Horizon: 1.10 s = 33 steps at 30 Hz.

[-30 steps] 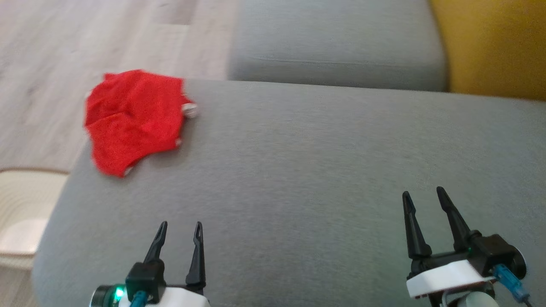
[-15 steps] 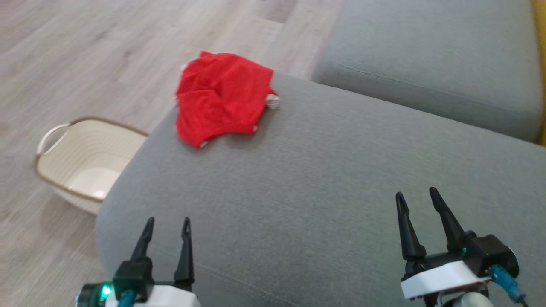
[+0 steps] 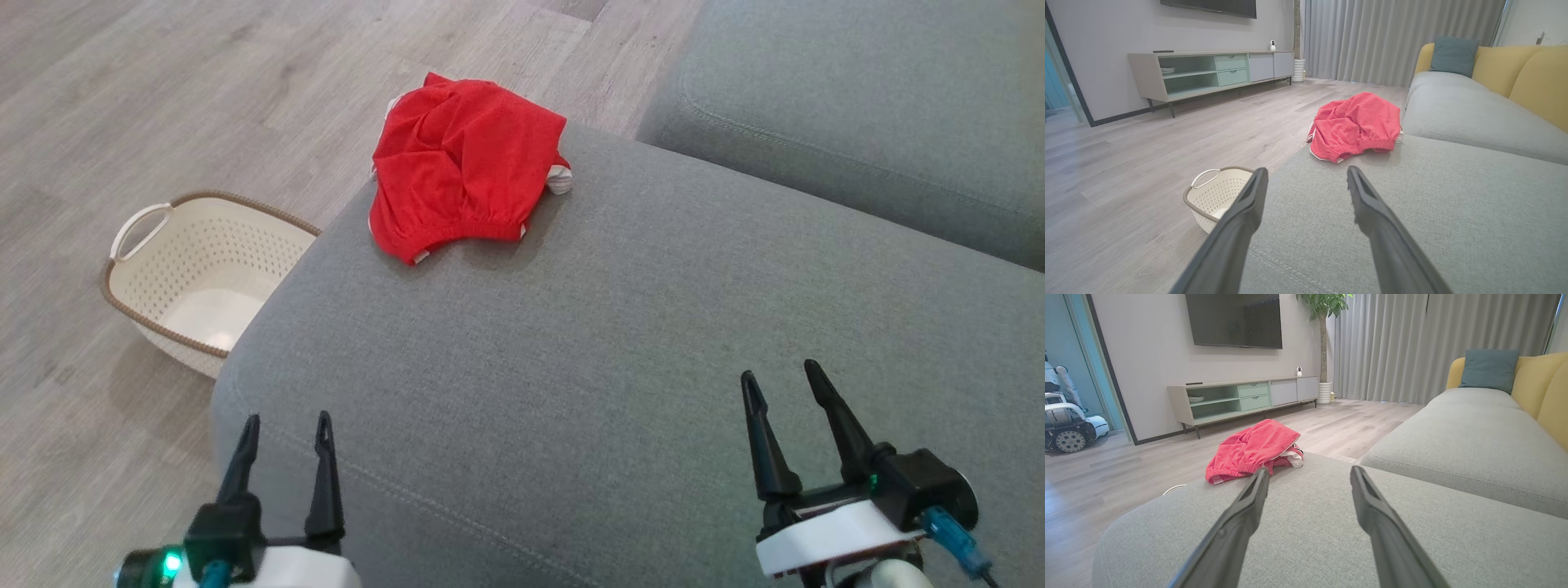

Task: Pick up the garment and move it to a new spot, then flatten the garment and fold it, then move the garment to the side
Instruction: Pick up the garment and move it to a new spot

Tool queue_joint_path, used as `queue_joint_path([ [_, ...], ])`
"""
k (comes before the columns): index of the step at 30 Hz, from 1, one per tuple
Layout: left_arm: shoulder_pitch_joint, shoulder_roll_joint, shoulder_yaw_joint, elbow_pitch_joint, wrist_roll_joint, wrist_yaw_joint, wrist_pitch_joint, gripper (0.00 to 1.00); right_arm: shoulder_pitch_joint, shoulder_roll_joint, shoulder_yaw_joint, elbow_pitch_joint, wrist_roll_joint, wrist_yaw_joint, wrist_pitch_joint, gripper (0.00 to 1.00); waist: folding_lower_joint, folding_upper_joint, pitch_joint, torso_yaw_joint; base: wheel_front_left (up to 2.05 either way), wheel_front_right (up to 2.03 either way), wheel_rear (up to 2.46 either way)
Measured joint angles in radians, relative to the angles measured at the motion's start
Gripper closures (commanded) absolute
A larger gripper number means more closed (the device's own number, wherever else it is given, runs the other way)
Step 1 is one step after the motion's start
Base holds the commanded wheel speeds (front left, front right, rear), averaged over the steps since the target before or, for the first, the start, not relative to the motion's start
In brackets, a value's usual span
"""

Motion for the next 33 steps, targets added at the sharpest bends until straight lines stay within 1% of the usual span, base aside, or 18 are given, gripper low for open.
queue_joint_path([
  [3,-0.005,0.023,0.004,0.002,0.001,-0.007,0.0,0.0,0.0,0.0,-0.007,0.0,-0.001,0.0,0.0,0.0,0.0,0.0,0.003,0.002,0.0,0.0,0.0],
  [7,-0.059,0.098,0.039,0.013,0.021,-0.03,0.0,0.0,0.001,0.0,-0.011,-0.005,-0.021,0.0,0.0,0.0,0.0,0.0,0.015,-0.013,0.0,0.0,0.0],
  [11,-0.23,0.155,0.059,0.026,0.04,-0.064,0.016,0.0,-0.005,0.0,-0.015,-0.016,-0.059,0.0,0.0,0.0,0.0,0.0,0.062,-0.049,0.0,0.0,0.0],
  [15,-0.434,0.186,0.056,0.071,0.047,-0.111,0.05,0.0,-0.049,0.0,-0.034,-0.026,-0.095,0.0,0.0,0.0,0.0,0.0,0.129,-0.095,0.0,0.0,0.0],
  [19,-0.607,0.193,0.051,0.178,0.043,-0.165,0.109,0.0,-0.11,-0.001,-0.053,-0.046,-0.12,0.0,0.0,0.0,0.0,0.0,0.205,-0.144,0.0,0.0,0.0],
  [20,-0.644,0.193,0.045,0.214,0.034,-0.182,0.134,0.0,-0.123,-0.001,-0.057,-0.05,-0.126,0.0,0.0,0.0,0.0001,0.0,0.225,-0.156,0.0,0.0,0.0],
  [21,-0.715,0.192,0.029,0.286,0.019,-0.21,0.17,0.0,-0.149,-0.002,-0.064,-0.057,-0.135,0.0,0.0,0.0,0.0002,0.0,0.267,-0.18,0.0,0.0,0.0],
  [23,-0.782,0.189,0.025,0.361,0.002,-0.237,0.213,0.0,-0.173,-0.003,-0.067,-0.063,-0.137,0.0,0.0,0.0,0.0002,0.0,0.308,-0.203,0.0,0.0,0.0],
  [26,-0.871,0.189,0.026,0.475,-0.021,-0.261,0.267,0.0,-0.212,-0.004,-0.066,-0.066,-0.145,0.0,0.0,0.0,0.0003,0.0,0.368,-0.239,0.0,0.0,0.0],
  [30,-0.951,0.195,0.03,0.612,-0.046,-0.279,0.344,0.0,-0.259,-0.005,-0.067,-0.074,-0.145,0.0,0.0,0.0,0.0003,-0.0001,0.44,-0.288,0.0,0.0,0.0],
  [33,-0.985,0.196,0.035,0.69,-0.071,-0.28,0.387,0.0,-0.279,-0.005,-0.073,-0.078,-0.145,0.0,-0.001,0.0,0.0004,-0.0001,0.485,-0.324,0.0,0.0,0.0],
])
